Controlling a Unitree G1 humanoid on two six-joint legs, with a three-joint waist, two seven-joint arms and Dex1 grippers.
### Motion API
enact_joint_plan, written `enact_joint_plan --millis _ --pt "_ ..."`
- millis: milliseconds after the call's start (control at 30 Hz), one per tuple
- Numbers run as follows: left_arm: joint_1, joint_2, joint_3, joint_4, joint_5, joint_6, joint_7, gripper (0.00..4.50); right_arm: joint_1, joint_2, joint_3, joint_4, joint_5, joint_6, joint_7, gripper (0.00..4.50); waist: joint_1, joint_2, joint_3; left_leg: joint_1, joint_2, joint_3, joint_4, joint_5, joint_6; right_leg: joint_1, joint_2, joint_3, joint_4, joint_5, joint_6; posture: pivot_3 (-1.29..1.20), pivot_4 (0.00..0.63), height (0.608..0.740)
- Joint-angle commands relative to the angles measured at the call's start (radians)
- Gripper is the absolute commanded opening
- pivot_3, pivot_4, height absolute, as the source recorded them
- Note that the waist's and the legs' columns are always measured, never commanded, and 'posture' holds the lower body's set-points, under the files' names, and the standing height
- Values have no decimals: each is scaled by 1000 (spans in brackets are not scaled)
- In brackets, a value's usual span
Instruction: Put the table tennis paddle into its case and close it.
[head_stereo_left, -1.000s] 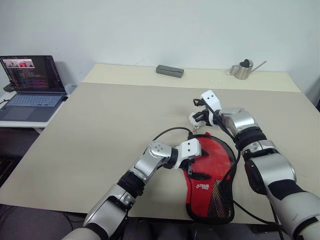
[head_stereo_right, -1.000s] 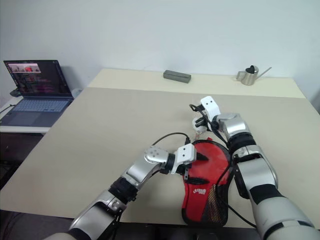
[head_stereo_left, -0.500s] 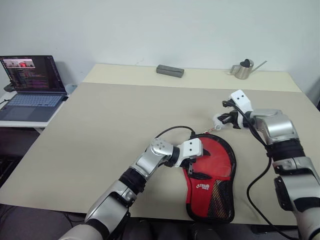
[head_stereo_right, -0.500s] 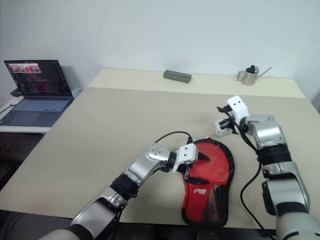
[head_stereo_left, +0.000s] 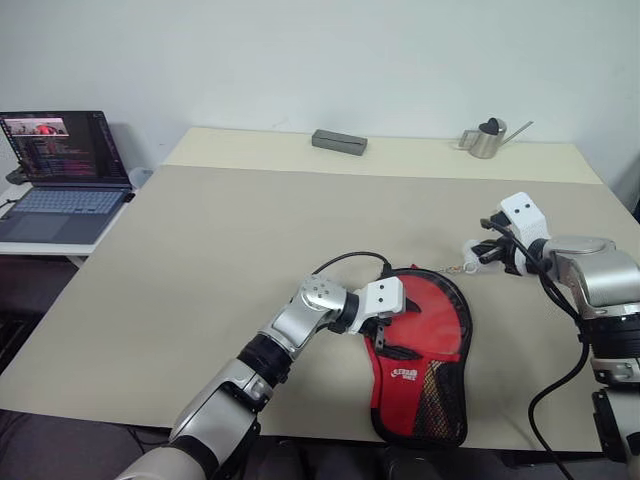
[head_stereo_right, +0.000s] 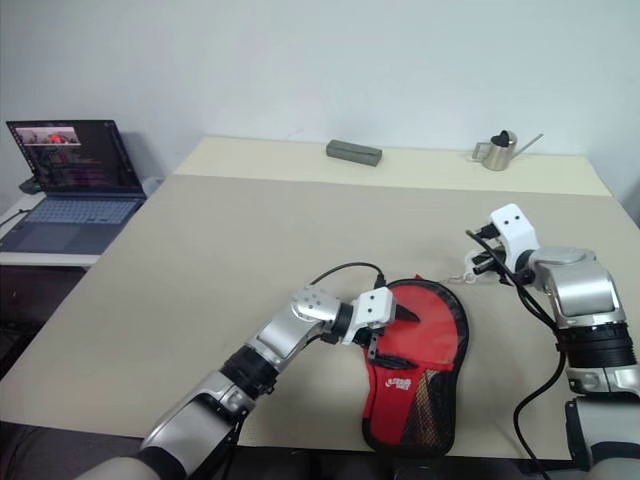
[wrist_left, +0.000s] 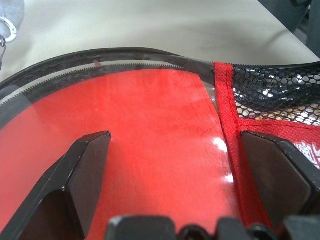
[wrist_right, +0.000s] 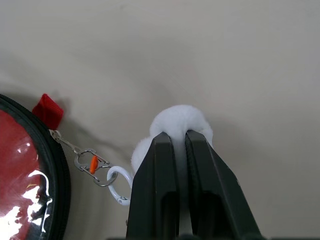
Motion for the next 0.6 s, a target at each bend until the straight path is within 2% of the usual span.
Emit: enact_joint_plan --millis 33,333,600 --pt "57 41 -79 52 95 33 -23 4500 11 -66 -47 -72 30 20 23 54 0 0 0 0 0 0 0 0 0 0 0 0 0 0 0 0 150 740" --pt "71 49 -82 33 95 47 -26 4500 216 -252 -66 -306 193 131 200 54 -4 0 0 0 0 -1 -1 -1 1 1 0 0 -2 -1 0 0 150 740" --pt "74 40 -90 33 97 50 -24 4500 395 -307 -92 -454 263 142 216 54 -5 -1 -1 1 0 -1 -1 -1 1 2 0 0 -2 -1 0 0 150 740"
